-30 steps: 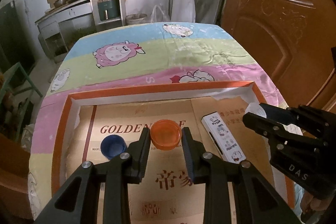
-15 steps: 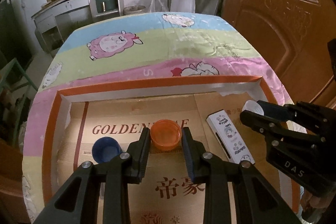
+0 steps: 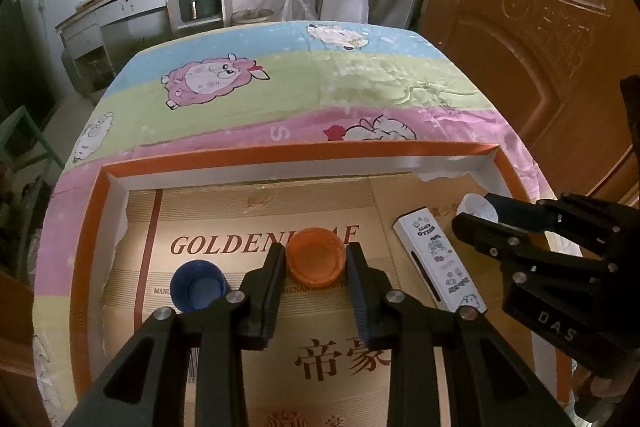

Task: Organize rigid objects
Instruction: 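Lower both caps into the tray and open both tools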

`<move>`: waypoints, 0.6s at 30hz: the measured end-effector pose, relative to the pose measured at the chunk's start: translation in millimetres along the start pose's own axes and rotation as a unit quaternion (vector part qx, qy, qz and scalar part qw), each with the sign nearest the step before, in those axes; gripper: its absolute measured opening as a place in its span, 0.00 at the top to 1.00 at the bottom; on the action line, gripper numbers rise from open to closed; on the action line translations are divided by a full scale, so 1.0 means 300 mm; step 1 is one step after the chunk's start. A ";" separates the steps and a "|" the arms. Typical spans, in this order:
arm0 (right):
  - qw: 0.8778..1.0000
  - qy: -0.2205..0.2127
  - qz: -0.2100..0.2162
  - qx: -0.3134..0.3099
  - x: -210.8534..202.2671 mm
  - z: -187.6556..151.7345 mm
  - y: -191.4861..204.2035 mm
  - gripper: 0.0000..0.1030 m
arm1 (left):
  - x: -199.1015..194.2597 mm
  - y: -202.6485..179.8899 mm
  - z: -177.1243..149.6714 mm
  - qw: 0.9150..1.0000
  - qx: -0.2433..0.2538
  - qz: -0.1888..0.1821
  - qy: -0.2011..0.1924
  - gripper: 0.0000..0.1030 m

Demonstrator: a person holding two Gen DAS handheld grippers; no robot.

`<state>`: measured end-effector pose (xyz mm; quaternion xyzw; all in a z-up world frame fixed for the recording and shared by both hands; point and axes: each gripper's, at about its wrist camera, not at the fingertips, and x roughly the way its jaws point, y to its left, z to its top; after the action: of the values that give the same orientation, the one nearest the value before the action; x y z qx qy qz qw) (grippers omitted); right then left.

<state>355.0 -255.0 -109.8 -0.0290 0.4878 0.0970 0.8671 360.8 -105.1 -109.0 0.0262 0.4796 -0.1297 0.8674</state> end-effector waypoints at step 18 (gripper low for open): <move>1.000 -0.016 0.004 0.020 -0.093 -0.052 0.015 0.62 | -0.121 0.012 -0.045 1.000 -0.003 -0.005 -0.019 0.52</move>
<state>326.9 -256.7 -94.0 -0.0078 0.4755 0.0914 0.8749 332.2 -92.1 -86.2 0.0188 0.4638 -0.1331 0.8757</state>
